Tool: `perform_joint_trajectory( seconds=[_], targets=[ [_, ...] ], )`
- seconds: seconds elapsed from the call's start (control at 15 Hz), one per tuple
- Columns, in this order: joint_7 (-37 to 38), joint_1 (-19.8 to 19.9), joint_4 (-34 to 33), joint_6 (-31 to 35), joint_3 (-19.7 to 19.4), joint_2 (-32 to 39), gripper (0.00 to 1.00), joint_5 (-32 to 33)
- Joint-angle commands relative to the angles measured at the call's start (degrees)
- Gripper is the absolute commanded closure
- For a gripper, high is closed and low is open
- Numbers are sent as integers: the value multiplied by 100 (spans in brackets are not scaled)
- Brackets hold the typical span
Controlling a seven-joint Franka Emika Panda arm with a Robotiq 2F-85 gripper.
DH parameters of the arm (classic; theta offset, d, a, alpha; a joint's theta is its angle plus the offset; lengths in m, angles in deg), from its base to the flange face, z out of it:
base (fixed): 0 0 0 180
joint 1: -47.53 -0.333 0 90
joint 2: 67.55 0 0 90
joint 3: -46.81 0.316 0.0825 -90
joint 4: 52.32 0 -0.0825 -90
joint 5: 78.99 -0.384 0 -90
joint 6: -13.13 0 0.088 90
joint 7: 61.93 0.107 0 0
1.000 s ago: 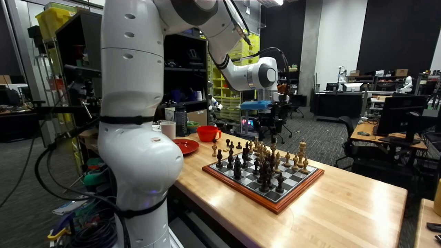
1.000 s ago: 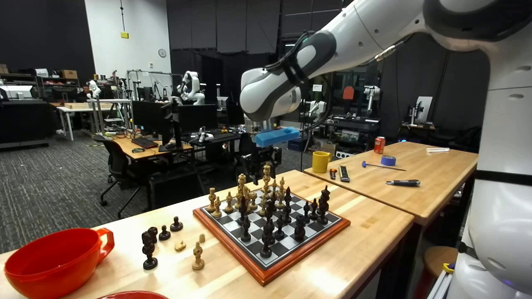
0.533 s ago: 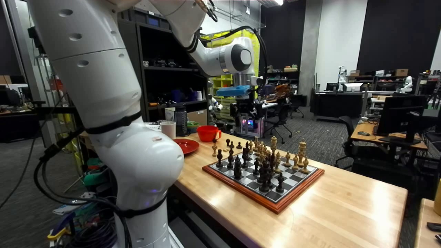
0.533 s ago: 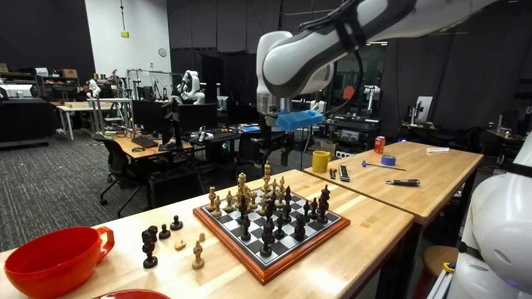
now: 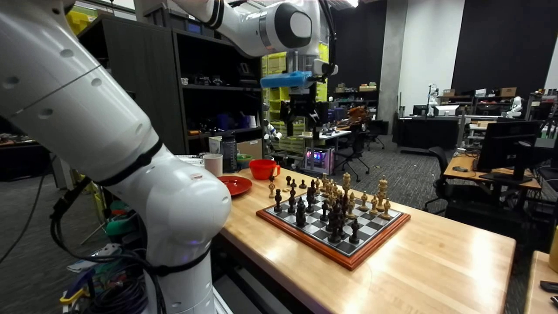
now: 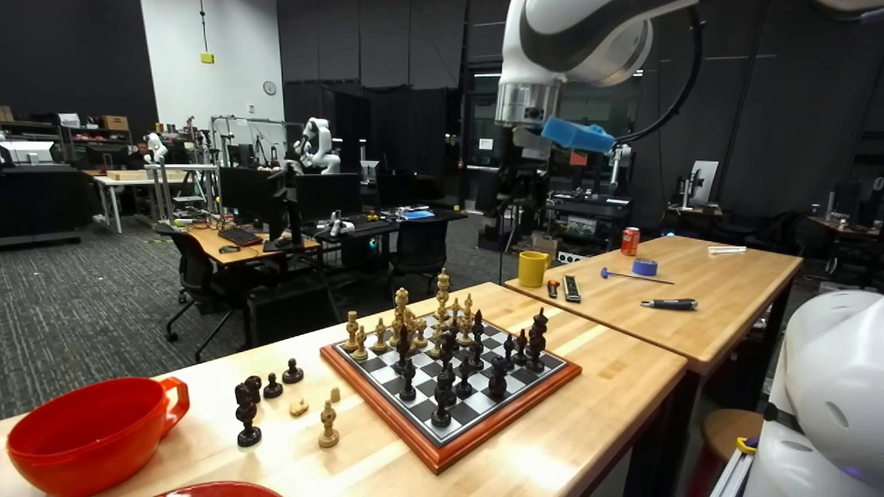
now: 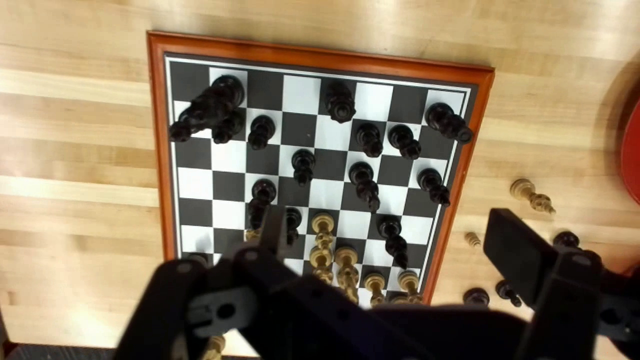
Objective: Move one of the black pieces on the chess board
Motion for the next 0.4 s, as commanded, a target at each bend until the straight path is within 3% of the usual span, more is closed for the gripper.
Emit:
perform_joint_trajectory(
  seconds=[0.0, 0.07, 0.33],
  targets=[
    [-330, 253, -684, -336, -275, 457, 0, -43],
    [-205, 236, -292, -182, -126, 94, 0, -45],
    [-235, 290, -333, -180, -131, 181, 0, -36]
  ],
)
